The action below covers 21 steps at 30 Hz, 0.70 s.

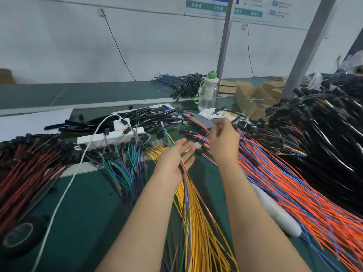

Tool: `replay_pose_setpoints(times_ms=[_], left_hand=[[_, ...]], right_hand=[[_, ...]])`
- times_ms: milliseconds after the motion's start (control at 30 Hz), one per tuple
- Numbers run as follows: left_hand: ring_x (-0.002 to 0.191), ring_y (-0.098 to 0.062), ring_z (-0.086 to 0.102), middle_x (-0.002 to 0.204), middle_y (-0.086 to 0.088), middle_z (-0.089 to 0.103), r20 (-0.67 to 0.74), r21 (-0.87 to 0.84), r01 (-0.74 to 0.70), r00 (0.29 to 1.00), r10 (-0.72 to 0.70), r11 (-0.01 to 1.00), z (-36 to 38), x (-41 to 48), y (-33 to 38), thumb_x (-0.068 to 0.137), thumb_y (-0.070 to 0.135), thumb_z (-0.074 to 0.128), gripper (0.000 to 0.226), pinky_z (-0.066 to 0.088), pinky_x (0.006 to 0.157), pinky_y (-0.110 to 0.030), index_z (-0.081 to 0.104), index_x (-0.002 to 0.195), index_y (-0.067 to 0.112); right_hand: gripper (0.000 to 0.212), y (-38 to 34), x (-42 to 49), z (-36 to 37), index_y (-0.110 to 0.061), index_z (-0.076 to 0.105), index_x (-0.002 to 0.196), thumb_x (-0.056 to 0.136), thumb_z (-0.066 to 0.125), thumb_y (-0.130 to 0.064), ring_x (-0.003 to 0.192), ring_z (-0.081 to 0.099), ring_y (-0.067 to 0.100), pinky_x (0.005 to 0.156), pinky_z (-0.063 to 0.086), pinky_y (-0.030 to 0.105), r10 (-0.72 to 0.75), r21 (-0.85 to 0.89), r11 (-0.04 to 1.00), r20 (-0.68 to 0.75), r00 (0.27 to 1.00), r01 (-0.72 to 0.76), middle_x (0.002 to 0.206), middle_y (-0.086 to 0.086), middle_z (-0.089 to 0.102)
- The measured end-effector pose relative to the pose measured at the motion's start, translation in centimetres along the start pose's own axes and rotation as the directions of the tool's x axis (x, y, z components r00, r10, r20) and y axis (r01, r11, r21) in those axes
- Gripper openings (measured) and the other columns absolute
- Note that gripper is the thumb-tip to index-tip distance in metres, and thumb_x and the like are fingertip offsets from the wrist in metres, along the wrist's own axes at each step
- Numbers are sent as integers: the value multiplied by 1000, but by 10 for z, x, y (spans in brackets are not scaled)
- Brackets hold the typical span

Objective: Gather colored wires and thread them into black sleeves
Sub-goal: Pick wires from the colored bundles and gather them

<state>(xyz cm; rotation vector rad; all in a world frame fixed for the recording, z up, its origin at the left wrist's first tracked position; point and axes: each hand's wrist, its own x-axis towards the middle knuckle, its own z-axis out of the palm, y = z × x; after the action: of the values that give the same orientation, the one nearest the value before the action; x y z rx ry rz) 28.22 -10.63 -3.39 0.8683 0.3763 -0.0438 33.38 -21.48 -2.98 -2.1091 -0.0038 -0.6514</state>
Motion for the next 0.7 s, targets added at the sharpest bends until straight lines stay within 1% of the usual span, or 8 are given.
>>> replay_pose_setpoints(times_ms=[100, 200, 300, 367, 433, 533, 633, 700], left_hand=[[73, -9, 61, 91, 2, 68, -30, 43, -60, 998, 61, 997, 3, -4, 7, 98, 20, 47, 11, 46, 65, -25, 57, 102, 17], [48, -5, 58, 66, 6, 65, -68, 21, -140, 988, 142, 990, 1, -11, 23, 97, 19, 49, 13, 45, 48, -16, 58, 88, 18], [53, -11, 52, 68, 1, 55, -103, 9, -265, 959, 265, 964, -9, -17, 36, 99, 13, 45, 24, 42, 46, -19, 54, 77, 15], [56, -11, 50, 59, 3, 54, -106, 44, -357, 927, 359, 933, -20, -23, 43, 101, 13, 38, 31, 41, 46, -19, 50, 72, 14], [60, -10, 55, 59, 5, 59, -83, 42, -404, 910, 406, 914, -33, -31, 51, 102, 16, 34, 31, 45, 49, -21, 47, 75, 14], [68, -10, 64, 82, -1, 63, -51, 25, -437, 897, 438, 899, -53, -46, 65, 103, 18, 33, 28, 54, 55, -22, 48, 80, 14], [56, -9, 65, 68, -4, 61, -79, -18, -462, 885, 459, 887, -68, -62, 77, 104, 18, 31, 28, 53, 58, -24, 45, 80, 14], [40, -7, 57, 51, 1, 56, -135, -71, -489, 868, 477, 869, -77, -69, 85, 104, 18, 30, 28, 48, 45, -19, 44, 80, 13]], right_hand=[[5, -32, -15, -7, -18, 62, 87, 91, 59, -17, 68, 64, 16, 59, 43, 21, -101, -72, 988, 378, 920, 138, 73, -4, 62], [19, -55, -36, -14, -25, 52, 72, 86, 61, -17, 62, 56, 10, 54, 35, 21, -167, -98, 960, 556, 815, 263, 64, -11, 56], [14, -68, -54, -15, -28, 56, 75, 84, 65, -22, 76, 49, 16, 62, 28, 26, -188, -140, 934, 589, 786, 328, 69, -9, 50], [10, -72, -64, -11, -25, 61, 78, 83, 69, -28, 83, 50, 18, 67, 30, 26, -236, -61, 952, 482, 844, 301, 76, -6, 53], [20, -76, -70, -6, -19, 62, 98, 86, 66, -34, 103, 52, 25, 86, 38, 33, -225, -38, 967, 339, 914, 252, 103, 6, 60], [36, -86, -81, 6, -7, 54, 124, 98, 50, -31, 116, 53, 31, 95, 38, 36, -130, -91, 976, 491, 861, 199, 122, 16, 61], [28, -102, -103, 17, -10, 62, 84, 101, 41, -19, 76, 62, 27, 70, 41, 34, -224, 8, 955, 669, 709, 295, 77, 11, 66], [38, -115, -118, 17, -21, 46, 64, 101, 40, -15, 53, 53, 16, 60, 41, 31, -280, 92, 945, 724, 630, 314, 54, -4, 52]])
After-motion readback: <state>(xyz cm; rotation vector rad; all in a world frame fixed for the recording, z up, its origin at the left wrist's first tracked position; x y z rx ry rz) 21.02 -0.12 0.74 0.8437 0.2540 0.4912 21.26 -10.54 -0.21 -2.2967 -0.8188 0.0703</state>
